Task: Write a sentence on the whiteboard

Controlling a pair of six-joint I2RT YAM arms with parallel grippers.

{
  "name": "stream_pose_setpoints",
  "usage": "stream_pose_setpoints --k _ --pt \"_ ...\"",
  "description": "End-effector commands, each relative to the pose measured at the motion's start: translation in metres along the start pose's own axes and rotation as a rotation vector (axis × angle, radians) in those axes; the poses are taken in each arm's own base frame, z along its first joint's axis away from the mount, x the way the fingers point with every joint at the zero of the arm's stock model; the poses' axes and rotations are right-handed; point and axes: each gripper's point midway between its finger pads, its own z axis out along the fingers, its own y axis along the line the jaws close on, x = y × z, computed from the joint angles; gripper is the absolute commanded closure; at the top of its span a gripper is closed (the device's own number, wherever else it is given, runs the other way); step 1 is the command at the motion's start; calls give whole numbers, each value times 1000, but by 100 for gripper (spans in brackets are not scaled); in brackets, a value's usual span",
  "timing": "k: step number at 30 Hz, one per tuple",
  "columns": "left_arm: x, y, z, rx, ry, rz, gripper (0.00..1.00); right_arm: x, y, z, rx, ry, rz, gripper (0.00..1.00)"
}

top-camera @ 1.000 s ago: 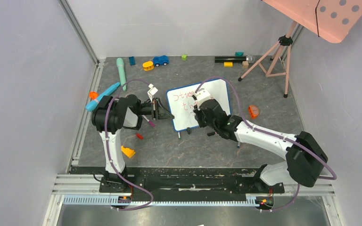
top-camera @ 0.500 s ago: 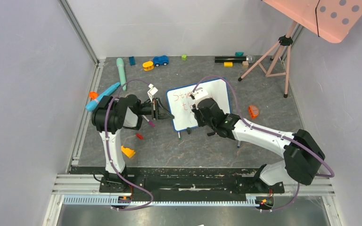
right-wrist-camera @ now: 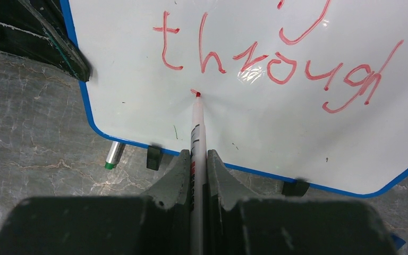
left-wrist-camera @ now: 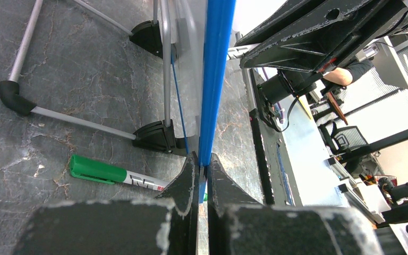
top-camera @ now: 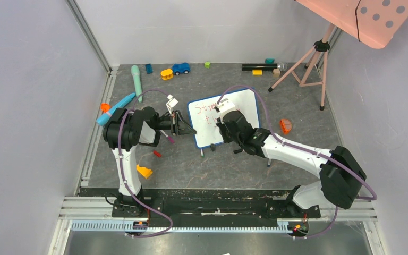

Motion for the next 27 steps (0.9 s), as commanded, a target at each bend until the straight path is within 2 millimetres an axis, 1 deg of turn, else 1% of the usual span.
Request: stream_pose_setpoints --k 1,5,10,13,24,27 --pt "3 -11 4 55 45 71 98 -16 5 5 -13 -33 1 100" --pt "3 -11 4 56 46 72 98 -18 2 1 -9 -43 3 100" --pt "4 -11 4 55 45 72 98 -25 -2 -13 -9 -91 5 100" --pt "4 -11 4 55 45 73 98 -21 -1 -16 -22 -88 4 100" --pt "3 -12 4 56 45 75 98 1 3 -8 -42 -35 -8 100" --pt "3 -12 4 55 45 76 98 3 2 -5 -37 -24 -16 100"
